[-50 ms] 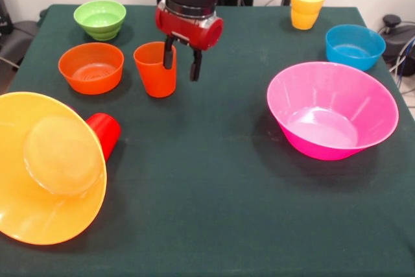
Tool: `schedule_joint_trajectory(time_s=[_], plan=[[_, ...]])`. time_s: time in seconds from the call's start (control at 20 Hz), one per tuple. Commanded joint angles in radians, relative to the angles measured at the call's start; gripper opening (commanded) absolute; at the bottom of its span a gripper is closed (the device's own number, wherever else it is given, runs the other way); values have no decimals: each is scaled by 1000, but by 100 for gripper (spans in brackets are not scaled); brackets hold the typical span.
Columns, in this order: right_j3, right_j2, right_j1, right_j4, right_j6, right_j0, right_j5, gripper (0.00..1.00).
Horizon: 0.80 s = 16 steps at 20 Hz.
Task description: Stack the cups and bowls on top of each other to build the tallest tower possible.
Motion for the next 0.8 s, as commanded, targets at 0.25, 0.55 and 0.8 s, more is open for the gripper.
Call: schedule_joint_trajectory(time_s=[0.25,0.55,0.8], plan=[[67,46,-76,24,132,4,103,100],[77,43,-112,28,128,5,136,100],[93,46,-101,23,131,0,113,100]])
